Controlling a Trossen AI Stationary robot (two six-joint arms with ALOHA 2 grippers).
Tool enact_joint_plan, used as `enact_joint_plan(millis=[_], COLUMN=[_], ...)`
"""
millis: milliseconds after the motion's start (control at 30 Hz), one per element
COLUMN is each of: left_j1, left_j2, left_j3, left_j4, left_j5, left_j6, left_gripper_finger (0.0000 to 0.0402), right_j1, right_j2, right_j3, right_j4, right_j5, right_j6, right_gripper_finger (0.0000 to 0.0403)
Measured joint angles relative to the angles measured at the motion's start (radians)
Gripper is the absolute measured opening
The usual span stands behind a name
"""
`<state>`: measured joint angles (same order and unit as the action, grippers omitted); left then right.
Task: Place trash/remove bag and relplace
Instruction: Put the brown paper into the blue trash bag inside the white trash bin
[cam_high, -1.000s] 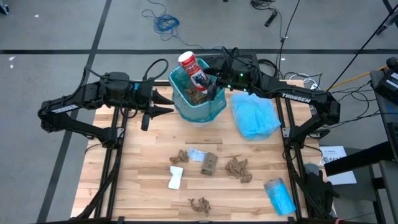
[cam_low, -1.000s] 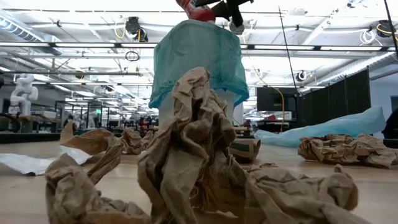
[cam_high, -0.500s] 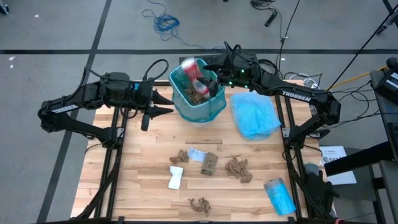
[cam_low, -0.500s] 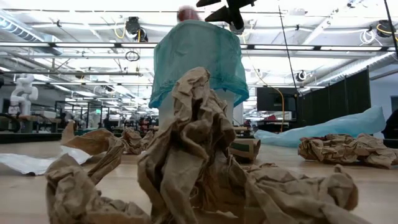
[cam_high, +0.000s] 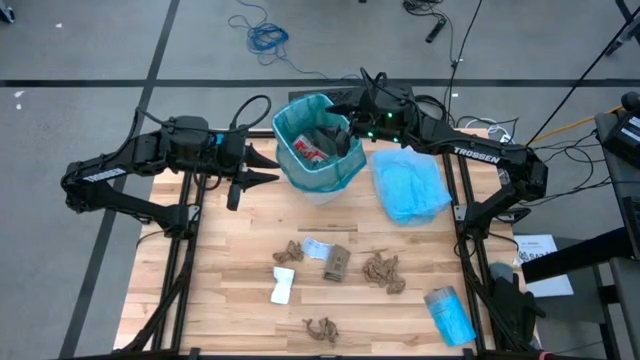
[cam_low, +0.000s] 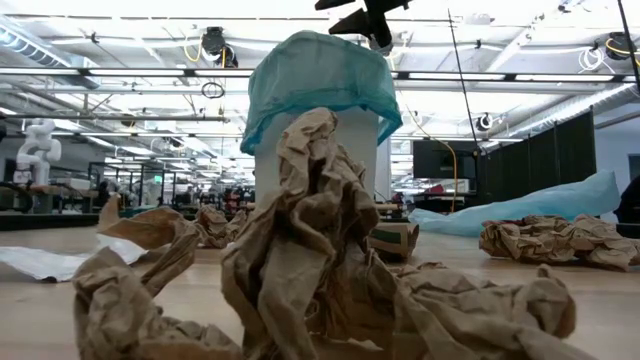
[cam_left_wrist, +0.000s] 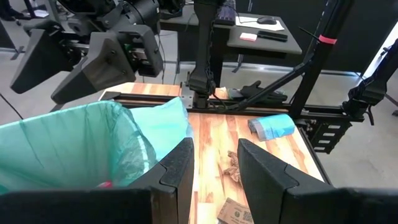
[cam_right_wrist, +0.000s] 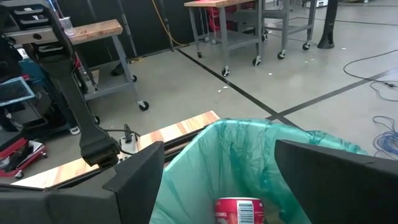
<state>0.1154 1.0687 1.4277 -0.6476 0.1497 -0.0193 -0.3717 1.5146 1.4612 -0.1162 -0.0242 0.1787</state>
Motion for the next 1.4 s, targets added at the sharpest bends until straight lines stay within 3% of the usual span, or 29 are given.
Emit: enact_joint_plan(millis=[467,700,900,1167,1400], left_j1=[0.000,0.000,0.000,0.000,0.000], left_j2=[0.000,0.033,0.078,0.104,0.089], left_j3=[0.000,-0.001,-0.001,-0.001,-0.001], left_j4=[-0.034,-0.145,-0.167,-0.199,-0.207], left_j5=[-0.001,-0.031,-0.031,-0.031,-0.030], left_j6=[0.000,-0.001,0.000,0.000,0.002], left_gripper_finger=[0.0121,0.0121,0.0121,0.0121,0.0121], right_j1=[0.015,0.121,0.215,0.280,0.341], right_j2=[0.000,0.000,0.000,0.000,0.000], right_j3=[0.000,0.000,0.000,0.000,0.000], right_j4=[-0.037,-0.191,-0.212,-0.269,-0.438], right_j5=[-0.032,-0.061,-0.058,-0.054,-0.053], right_j6=[0.074,0.135,0.165,0.205,0.260], right_gripper_finger=[0.0297,0.0297,0.0297,0.0297,0.0297])
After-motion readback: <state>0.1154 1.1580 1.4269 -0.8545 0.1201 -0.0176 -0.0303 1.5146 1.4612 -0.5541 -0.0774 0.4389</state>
